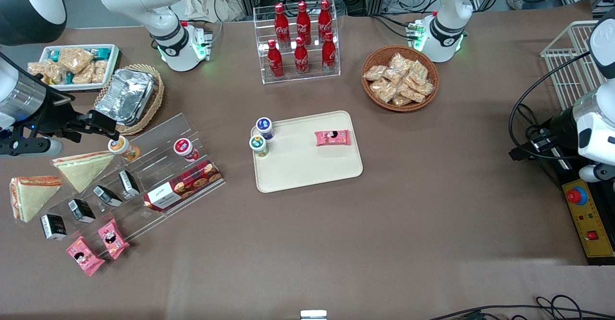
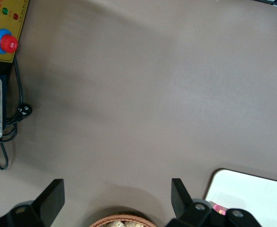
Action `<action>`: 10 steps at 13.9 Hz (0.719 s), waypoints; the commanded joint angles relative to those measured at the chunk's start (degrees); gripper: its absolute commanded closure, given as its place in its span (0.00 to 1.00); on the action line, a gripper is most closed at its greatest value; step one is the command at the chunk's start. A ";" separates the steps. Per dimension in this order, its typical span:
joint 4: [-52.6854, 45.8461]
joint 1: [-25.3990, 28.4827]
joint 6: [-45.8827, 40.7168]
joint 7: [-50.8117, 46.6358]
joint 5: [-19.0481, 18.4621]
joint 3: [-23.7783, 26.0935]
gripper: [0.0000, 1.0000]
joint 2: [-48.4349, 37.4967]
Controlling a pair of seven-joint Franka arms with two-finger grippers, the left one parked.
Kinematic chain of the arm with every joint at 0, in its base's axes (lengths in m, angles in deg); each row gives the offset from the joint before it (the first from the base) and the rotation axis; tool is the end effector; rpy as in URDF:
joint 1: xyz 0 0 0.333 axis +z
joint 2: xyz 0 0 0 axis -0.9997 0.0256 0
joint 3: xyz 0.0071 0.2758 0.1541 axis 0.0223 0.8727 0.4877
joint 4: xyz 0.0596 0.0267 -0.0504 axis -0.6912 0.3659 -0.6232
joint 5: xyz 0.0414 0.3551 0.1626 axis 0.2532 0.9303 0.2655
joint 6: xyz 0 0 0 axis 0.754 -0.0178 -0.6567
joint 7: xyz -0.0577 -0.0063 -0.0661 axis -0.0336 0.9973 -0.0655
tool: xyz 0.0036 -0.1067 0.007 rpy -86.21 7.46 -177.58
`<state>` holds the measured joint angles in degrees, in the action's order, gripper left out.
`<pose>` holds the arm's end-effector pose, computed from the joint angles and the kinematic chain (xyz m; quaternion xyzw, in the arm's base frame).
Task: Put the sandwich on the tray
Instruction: 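Move the right gripper down toward the wrapped sandwich in the acrylic display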
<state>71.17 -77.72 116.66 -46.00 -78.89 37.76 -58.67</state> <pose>0.5657 0.0392 0.6064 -0.9992 0.0150 0.0107 0.0344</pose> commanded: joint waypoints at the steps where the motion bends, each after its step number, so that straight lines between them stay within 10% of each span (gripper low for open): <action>1: -1.04 -0.27 -0.19 -0.65 0.17 0.15 0.00 0.32; 10: -1.04 -0.71 -0.37 -0.12 -0.01 -0.55 0.00 0.41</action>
<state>71.16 -77.86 116.64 -46.00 -78.90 37.58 -58.51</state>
